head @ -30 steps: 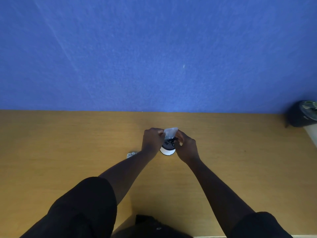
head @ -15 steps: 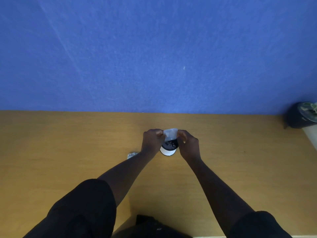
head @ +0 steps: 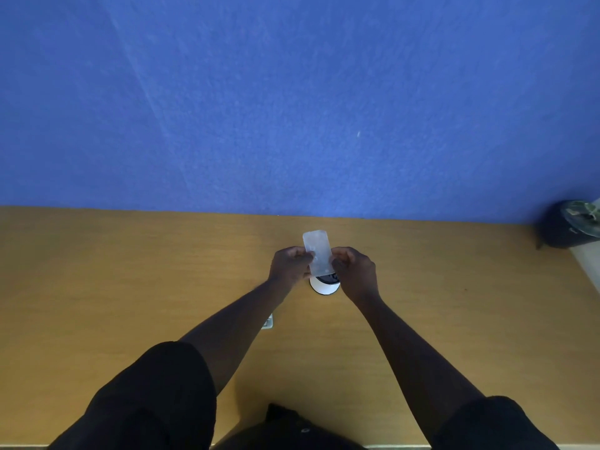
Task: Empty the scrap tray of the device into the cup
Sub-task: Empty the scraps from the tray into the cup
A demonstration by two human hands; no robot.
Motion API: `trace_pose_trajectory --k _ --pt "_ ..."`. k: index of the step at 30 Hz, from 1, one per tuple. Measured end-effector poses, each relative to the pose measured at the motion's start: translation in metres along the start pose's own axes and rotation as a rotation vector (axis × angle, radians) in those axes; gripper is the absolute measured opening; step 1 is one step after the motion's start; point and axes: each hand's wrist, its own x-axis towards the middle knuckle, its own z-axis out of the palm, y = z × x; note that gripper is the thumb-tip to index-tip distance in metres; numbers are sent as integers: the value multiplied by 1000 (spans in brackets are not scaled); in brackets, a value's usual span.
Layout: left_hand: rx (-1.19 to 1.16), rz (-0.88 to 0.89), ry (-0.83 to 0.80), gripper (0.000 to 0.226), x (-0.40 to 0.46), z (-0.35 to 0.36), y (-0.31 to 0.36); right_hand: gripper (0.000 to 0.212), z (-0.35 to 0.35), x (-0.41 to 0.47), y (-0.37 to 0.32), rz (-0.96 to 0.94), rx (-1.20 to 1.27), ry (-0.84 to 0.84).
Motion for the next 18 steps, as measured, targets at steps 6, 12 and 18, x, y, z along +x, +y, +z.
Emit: trace_pose_trajectory --k 6,12,18 --pt "-10 -24 4 18 -2 -37 -6 18 29 -15 -19 -60 -10 -72" --pt "19 -18 104 7 -9 -80 -7 18 60 -22 -35 -3 -85 -193" --pt "39 -40 168 15 -16 -133 -13 21 99 -33 -39 -15 -276 -258"
